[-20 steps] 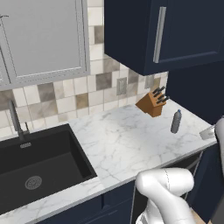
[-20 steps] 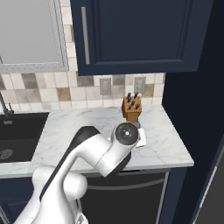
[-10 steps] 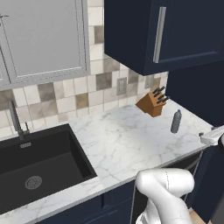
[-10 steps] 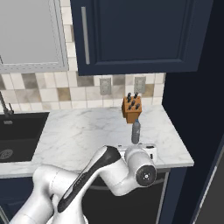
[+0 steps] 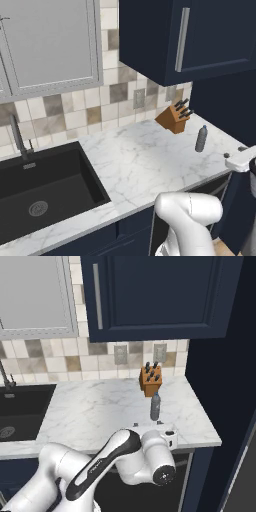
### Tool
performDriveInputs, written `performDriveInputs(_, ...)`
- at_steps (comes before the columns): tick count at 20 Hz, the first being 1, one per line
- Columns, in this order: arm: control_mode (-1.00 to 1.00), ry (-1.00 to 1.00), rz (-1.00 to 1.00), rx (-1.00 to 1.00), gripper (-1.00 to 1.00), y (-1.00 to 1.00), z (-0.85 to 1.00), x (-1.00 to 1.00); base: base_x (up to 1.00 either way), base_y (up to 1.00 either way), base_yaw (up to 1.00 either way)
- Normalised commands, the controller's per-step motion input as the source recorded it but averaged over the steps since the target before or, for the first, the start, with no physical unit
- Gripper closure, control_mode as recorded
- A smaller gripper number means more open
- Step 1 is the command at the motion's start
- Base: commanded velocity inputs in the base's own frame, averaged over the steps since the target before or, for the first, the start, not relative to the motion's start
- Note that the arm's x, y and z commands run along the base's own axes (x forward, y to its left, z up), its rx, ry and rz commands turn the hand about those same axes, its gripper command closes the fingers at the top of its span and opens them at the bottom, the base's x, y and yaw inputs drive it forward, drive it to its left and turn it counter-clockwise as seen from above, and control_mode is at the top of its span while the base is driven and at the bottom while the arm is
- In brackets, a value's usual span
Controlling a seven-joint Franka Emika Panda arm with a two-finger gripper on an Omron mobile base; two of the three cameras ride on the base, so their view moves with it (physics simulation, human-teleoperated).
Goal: Take the bottled waters from the counter and place them in the freezer to freeze. Close the freezer door after placing the bottles.
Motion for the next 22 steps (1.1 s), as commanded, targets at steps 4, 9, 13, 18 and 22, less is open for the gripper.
performDriveInputs(4,-1.0,0.0,0.0,0.0,-1.0,0.0,0.0,0.22,0.0,0.0,0.0)
performDriveInputs(9,-1.0,0.03,0.0,0.0,-1.0,0.0,-0.06,0.53,0.0,0.0,0.0)
performDriveInputs(13,-1.0,0.01,0.0,0.0,-1.0,0.0,-0.09,0.53,0.0,0.0,0.0)
performDriveInputs(18,-1.0,0.0,0.0,0.0,-1.0,0.0,-0.06,0.44,0.0,0.0,0.0)
performDriveInputs(22,-1.0,0.0,0.0,0.0,-1.0,0.0,-0.03,0.44,0.0,0.0,0.0)
